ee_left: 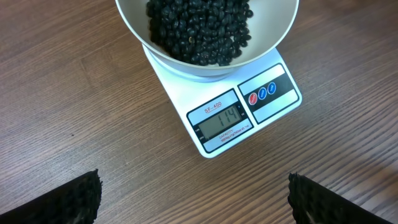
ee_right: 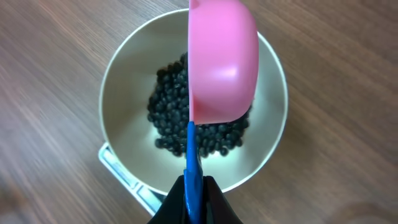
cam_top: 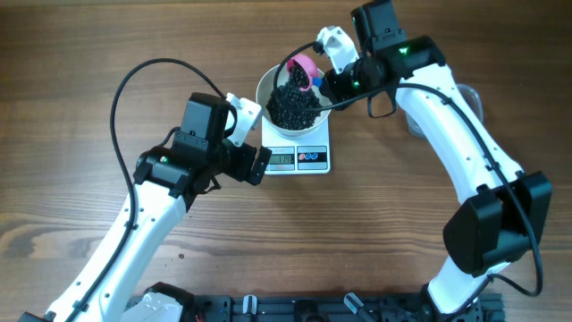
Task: Scoop item into bowl and weigh 150g on scale
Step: 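Tip the scoop over the bowl to pour beans in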
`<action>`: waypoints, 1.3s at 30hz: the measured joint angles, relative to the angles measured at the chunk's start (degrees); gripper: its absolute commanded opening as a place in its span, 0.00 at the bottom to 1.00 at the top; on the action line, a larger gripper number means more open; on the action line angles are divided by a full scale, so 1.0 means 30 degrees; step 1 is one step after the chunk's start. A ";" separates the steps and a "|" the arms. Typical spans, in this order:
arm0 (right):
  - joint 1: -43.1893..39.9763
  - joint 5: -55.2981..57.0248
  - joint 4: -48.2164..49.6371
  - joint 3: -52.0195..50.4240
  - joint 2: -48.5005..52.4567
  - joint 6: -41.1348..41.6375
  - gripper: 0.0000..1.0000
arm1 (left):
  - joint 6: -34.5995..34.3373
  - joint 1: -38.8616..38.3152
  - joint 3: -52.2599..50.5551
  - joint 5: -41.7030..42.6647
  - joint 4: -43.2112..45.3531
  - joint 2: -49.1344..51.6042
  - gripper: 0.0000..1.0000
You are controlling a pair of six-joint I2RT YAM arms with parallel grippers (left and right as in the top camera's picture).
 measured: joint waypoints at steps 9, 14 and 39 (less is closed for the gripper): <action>0.1035 0.1953 0.0022 0.0000 0.0000 -0.1501 0.04 | 0.0000 0.0000 0.0000 0.0000 0.0000 0.0000 1.00; 0.1005 0.2025 0.0007 0.0000 0.0000 -0.1508 0.04 | 0.0000 0.0000 0.0000 0.0000 0.0000 0.0000 1.00; -0.1297 -0.3993 -0.0852 0.0000 0.0000 -0.0474 0.04 | 0.0007 0.0000 0.0000 0.0000 0.0000 0.0000 1.00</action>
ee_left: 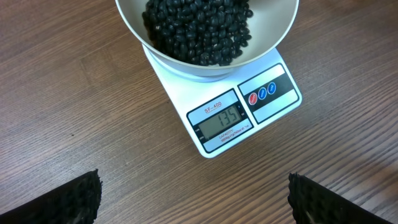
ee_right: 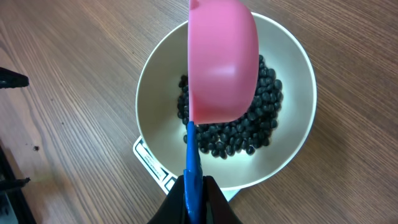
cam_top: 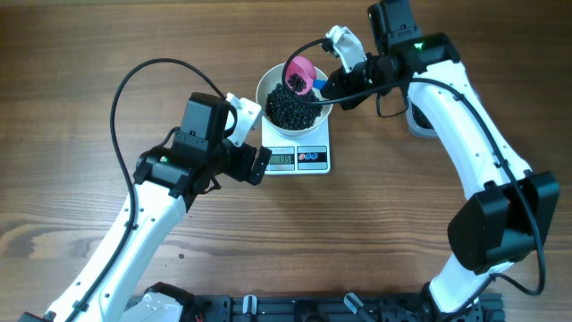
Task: Scoop item into bowl and weigh 150g on scale
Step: 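Tip the scoop over the bowl to pour beans in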
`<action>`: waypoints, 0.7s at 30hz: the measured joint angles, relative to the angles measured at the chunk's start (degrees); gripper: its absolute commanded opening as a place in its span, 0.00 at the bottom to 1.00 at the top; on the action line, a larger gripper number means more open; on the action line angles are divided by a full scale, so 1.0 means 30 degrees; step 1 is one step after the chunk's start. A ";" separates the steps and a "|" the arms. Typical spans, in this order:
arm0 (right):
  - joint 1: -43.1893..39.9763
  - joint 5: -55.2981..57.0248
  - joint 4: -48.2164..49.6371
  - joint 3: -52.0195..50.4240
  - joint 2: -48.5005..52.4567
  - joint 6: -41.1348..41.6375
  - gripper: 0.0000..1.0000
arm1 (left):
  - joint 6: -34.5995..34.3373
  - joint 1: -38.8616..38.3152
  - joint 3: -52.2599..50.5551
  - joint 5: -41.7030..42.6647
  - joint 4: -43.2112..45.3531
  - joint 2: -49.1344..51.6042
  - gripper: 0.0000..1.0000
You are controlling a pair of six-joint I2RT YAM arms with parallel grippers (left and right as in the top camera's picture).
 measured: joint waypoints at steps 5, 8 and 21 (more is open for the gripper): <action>0.0000 -0.0131 0.0000 0.0000 0.0000 0.0000 0.04 | -0.0007 0.0000 0.0000 0.0000 0.0000 0.0000 1.00; 0.0000 -0.0131 0.0000 0.0000 0.0000 0.0000 0.04 | -0.0007 0.0000 0.0000 0.0000 0.0000 0.0000 1.00; 0.0000 0.0328 -0.0335 0.0000 0.0000 0.0000 0.04 | -0.0007 0.0000 0.0000 0.0000 0.0000 0.0000 1.00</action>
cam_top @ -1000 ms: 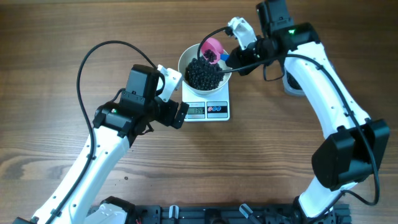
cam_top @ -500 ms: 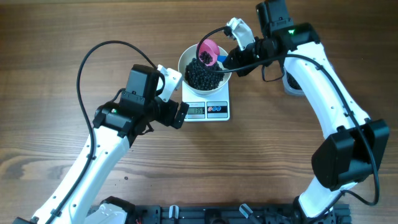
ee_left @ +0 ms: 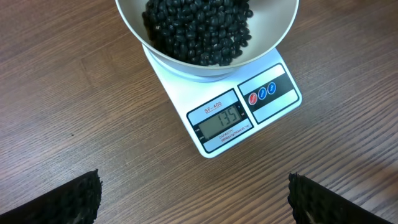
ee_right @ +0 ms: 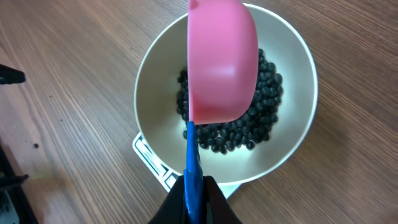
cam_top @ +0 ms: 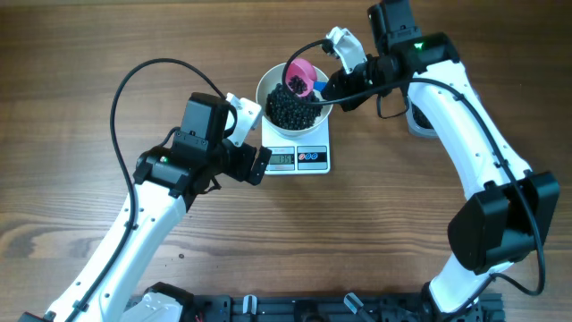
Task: Scoop item into bowl and weigh 150g on scale
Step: 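Tip the scoop over the bowl to pour beans in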
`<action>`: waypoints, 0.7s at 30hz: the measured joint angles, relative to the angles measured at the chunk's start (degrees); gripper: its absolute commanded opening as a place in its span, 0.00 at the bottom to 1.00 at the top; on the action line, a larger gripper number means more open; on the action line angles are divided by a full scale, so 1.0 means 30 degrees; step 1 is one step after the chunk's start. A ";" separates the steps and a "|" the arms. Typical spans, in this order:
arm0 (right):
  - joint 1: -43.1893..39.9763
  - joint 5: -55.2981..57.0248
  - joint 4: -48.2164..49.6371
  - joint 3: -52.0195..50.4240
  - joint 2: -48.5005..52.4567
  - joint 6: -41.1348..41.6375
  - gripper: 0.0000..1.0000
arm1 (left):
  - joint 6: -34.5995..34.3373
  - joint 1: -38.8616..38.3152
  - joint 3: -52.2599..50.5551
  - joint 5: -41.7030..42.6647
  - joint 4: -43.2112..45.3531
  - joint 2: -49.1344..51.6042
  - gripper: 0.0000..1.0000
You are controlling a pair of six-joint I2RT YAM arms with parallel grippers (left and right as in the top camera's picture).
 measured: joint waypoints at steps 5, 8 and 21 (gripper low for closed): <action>0.0015 0.0743 -0.0168 0.0000 0.0000 -0.0015 0.04 | 0.0007 0.0000 0.0000 0.0000 0.0000 0.0000 1.00; 0.0226 0.1596 -0.0168 0.0000 0.0000 -0.0051 0.04 | 0.0007 0.0000 0.0000 0.0000 0.0000 0.0000 1.00; 0.1639 0.4430 -0.0153 0.0000 0.0000 -0.0539 0.04 | 0.0000 0.0000 0.0000 0.0000 0.0000 0.0000 1.00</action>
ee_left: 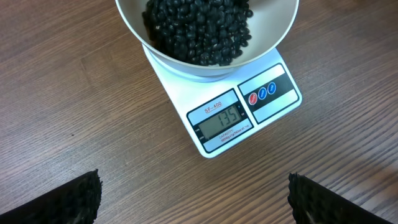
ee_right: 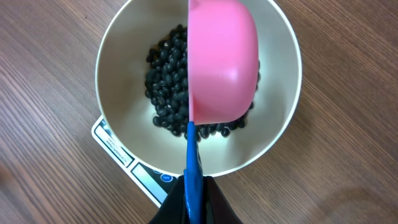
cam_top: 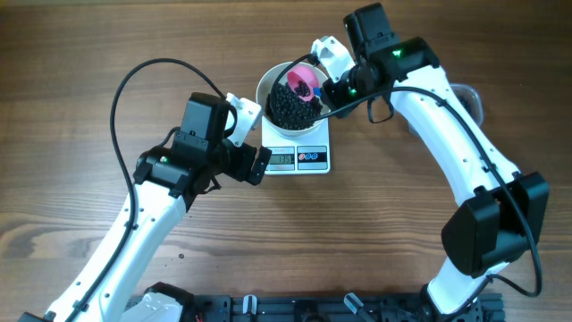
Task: Scoop item into bowl and weigh 150g on scale
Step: 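Tip the scoop over the bowl to pour beans in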
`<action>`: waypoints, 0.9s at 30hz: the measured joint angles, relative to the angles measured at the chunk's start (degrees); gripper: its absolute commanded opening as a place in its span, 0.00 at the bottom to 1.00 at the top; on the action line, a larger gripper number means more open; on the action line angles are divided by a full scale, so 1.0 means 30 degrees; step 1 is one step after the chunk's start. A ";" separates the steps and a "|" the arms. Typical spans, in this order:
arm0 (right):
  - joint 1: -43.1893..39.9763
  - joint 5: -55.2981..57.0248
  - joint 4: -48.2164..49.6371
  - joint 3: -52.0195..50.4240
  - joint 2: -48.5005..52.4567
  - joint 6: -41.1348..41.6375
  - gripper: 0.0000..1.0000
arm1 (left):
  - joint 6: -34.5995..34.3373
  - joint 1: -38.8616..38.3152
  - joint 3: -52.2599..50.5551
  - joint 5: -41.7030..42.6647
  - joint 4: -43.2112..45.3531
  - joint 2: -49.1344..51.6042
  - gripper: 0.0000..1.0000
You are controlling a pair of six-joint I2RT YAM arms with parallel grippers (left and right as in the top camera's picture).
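A white bowl (cam_top: 268, 80) holding black beans (ee_left: 199, 28) sits on a white digital scale (ee_left: 242, 112) whose display reads 135. My right gripper (ee_right: 194, 196) is shut on the blue handle of a pink scoop (ee_right: 221, 62), held turned on its side over the bowl (ee_right: 124, 50); the scoop's inside is hidden. In the overhead view the scoop (cam_top: 302, 75) hangs above the bowl's right half. My left gripper (ee_left: 193, 199) is open over bare wood, just in front of the scale, holding nothing.
A clear container (cam_top: 466, 98) is partly hidden behind my right arm at the right of the table. A black cable loops over the wood at the upper left. A black rail runs along the table's front edge.
My right gripper with the scoop has shifted left, further over the bowl. The scale still reads 135. The left arm has not moved.
The scoop was tipped over the bowl and the scale read 114. Then the reading stood at 135 with more beans in the bowl, and the right arm had drawn back a little. It held there, and now the scoop is over the bowl's middle again.
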 measured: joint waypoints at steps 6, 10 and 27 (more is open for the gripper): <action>-0.0007 0.0444 0.0510 0.0000 0.0000 -0.0073 0.04 | 0.0000 0.0000 0.0000 0.0000 0.0000 0.0000 1.00; -0.0007 0.0576 0.0503 0.0000 0.0000 -0.0160 0.04 | 0.0007 0.0000 0.0000 0.0000 0.0000 0.0000 1.00; -0.0007 0.0780 0.0568 0.0000 0.0000 -0.1158 0.04 | 0.0000 0.0000 0.0000 0.0000 0.0000 0.0000 1.00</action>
